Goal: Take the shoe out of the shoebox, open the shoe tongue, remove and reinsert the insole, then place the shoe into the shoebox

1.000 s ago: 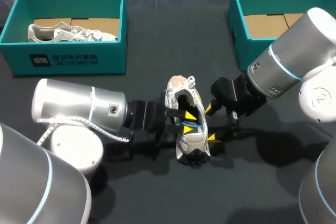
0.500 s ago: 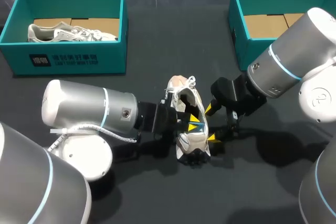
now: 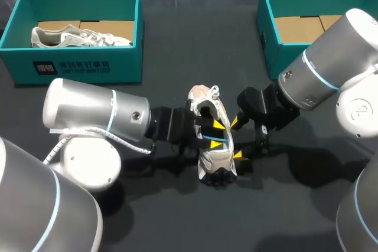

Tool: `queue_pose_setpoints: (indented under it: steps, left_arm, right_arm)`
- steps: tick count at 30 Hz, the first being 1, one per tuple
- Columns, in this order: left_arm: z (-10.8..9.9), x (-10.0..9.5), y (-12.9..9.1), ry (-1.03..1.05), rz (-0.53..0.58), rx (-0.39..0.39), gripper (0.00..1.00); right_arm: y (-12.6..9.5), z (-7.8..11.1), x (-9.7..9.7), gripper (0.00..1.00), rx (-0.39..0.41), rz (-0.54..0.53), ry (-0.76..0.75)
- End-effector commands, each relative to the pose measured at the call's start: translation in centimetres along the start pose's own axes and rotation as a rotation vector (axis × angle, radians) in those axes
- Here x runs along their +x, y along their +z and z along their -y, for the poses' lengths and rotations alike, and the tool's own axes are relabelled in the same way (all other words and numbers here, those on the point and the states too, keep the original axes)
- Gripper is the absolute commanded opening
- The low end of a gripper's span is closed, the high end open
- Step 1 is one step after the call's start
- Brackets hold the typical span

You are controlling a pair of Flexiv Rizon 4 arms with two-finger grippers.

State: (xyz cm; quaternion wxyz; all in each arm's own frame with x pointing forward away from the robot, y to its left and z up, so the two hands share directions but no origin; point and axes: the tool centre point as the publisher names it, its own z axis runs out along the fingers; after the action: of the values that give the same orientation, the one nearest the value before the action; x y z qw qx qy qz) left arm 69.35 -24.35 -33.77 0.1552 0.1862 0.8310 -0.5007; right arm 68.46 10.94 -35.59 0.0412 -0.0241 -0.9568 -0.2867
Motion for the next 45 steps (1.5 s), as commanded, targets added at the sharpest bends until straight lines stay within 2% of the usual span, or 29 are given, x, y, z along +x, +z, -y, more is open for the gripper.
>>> queue_pose_setpoints:
  steps: [1,8,19,24,35,43,45]
  left_arm:
    - [0.2,0.2,-1.8,-0.018,-0.034,0.037,0.36]
    - [0.7,0.4,-2.5,-0.043,-0.127,0.053,0.35]
    - [0.5,1.1,-4.3,-0.033,-0.214,0.002,0.36]
    - [0.3,1.2,-5.6,-0.04,-0.24,-0.014,0.39]
    - [-0.1,-1.0,-10.3,-0.023,-0.315,-0.011,0.39]
    - [0.4,-2.8,-13.2,0.017,-0.411,0.027,0.37]
    - [0.4,-3.1,-13.7,0.035,-0.436,0.014,0.37]
  right_arm:
    - [0.1,0.0,0.1,1.0,0.001,0.003,0.001]
    - [-0.2,0.3,0.0,1.0,0.002,0.004,0.003]
    - [-5.8,5.0,-0.6,1.0,0.045,0.043,0.049]
    - [-7.7,6.8,-1.0,1.0,0.032,0.047,0.04]
    - [-8.0,7.2,-1.3,1.0,0.031,0.029,0.021]
    - [-8.0,7.2,-1.3,1.0,0.031,0.029,0.021]
    - [-8.9,8.0,-1.2,1.0,0.041,0.043,0.041]
